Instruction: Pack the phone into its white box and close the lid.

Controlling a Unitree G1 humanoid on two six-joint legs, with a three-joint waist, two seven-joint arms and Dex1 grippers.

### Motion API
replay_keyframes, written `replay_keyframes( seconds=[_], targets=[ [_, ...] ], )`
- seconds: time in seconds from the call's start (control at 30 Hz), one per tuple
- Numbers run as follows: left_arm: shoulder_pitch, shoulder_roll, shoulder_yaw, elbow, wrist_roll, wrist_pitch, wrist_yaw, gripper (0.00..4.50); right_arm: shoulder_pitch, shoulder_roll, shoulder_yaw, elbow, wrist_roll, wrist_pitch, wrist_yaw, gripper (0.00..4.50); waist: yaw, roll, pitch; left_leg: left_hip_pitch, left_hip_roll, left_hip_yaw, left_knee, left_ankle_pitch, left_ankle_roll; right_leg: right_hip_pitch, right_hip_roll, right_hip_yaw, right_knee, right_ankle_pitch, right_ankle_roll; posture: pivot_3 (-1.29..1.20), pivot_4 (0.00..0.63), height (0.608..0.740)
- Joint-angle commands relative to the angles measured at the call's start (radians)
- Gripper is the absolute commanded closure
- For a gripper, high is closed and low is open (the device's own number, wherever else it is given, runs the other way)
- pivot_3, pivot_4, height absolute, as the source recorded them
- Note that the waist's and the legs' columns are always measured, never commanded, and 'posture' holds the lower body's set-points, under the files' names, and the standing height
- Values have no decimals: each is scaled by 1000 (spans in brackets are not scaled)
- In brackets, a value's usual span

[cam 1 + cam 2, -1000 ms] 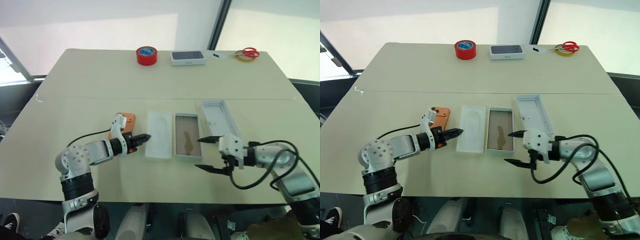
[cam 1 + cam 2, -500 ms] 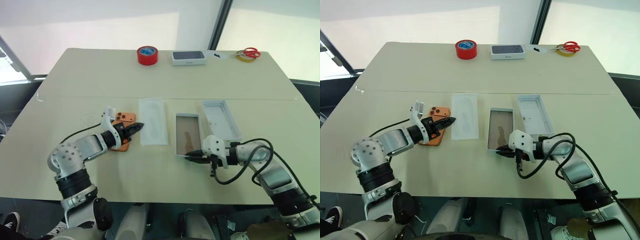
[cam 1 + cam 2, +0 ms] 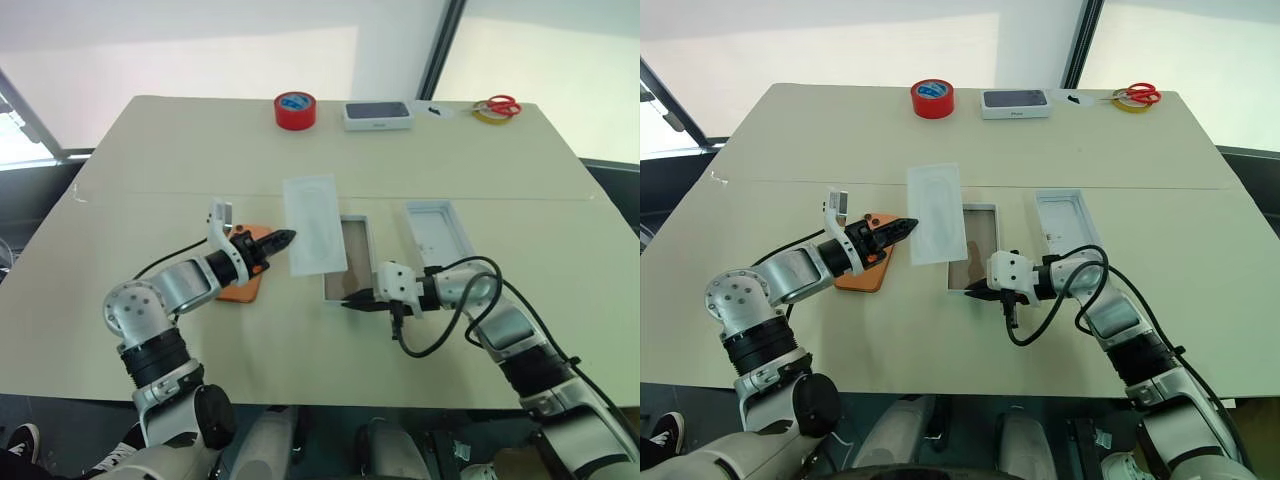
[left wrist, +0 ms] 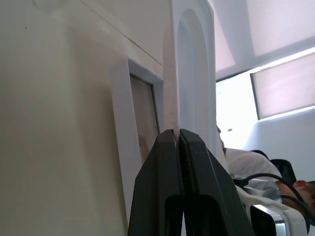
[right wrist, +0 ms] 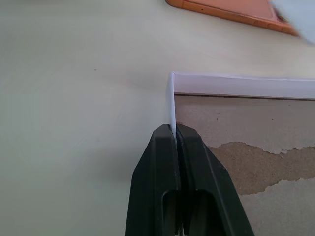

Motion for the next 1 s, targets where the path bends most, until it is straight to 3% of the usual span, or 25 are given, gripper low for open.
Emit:
replay_keyframes(
  seconds=[0.03, 0.23, 0.37, 0.5, 0.63, 0.83, 0.93, 1.0],
  targets=[
    [16, -6, -29, -45, -29, -26, 5, 4500, -15, 7, -25, -6, 12, 7, -8, 3866, 1, 0, 0, 0, 0, 0, 0, 0, 0, 0, 0, 0, 0, 0, 0, 0, 150, 738],
    [62, -14, -84, -69, -33, -58, 7, 4500, 68, -67, -112, -125, 36, 43, -44, 979, 4, 0, 0, 0, 0, 0, 0, 0, 0, 0, 0, 0, 0, 0, 0, 0, 150, 738],
    [70, -19, -135, -48, -6, -107, -3, 4500, 117, -162, -188, -232, 78, 98, -29, 979, 2, 0, 0, 0, 0, 0, 0, 0, 0, 0, -1, 0, 0, 0, 0, 0, 150, 738],
    [62, -19, -210, 11, 37, -163, -19, 4500, 133, -229, -246, -207, 73, 99, -38, 979, 3, 0, 0, 0, 0, 0, -1, 0, 0, 0, -1, 0, -1, 0, 0, 0, 150, 738],
    [66, 16, -337, 75, 137, -251, -64, 4500, 139, -234, -266, -182, 58, 79, -68, 979, 2, -1, 0, 0, 0, 0, -1, 0, 0, 0, -1, 0, -1, 0, 0, 0, 150, 738],
    [43, 8, -368, 114, 141, -301, -111, 4500, 152, -229, -268, -203, 60, 80, -102, 979, 2, -1, 0, -1, 0, 0, -1, 0, 0, -1, -1, 0, -1, 0, 0, 0, 150, 738],
    [45, 11, -371, 111, 120, -286, -133, 3499, 160, -233, -274, -200, 66, 77, -111, 922, 2, -1, 0, -1, 0, 0, -1, -1, 2, -1, -1, 0, -1, 0, 0, 0, 150, 738],
    [49, 17, -383, 91, 129, -291, -137, 2517, 161, -233, -272, -195, 63, 70, -117, 922, 3, -1, 0, -1, 0, 0, -1, -1, 2, -1, -1, 0, -1, 0, 0, 0, 150, 738]
  ],
)
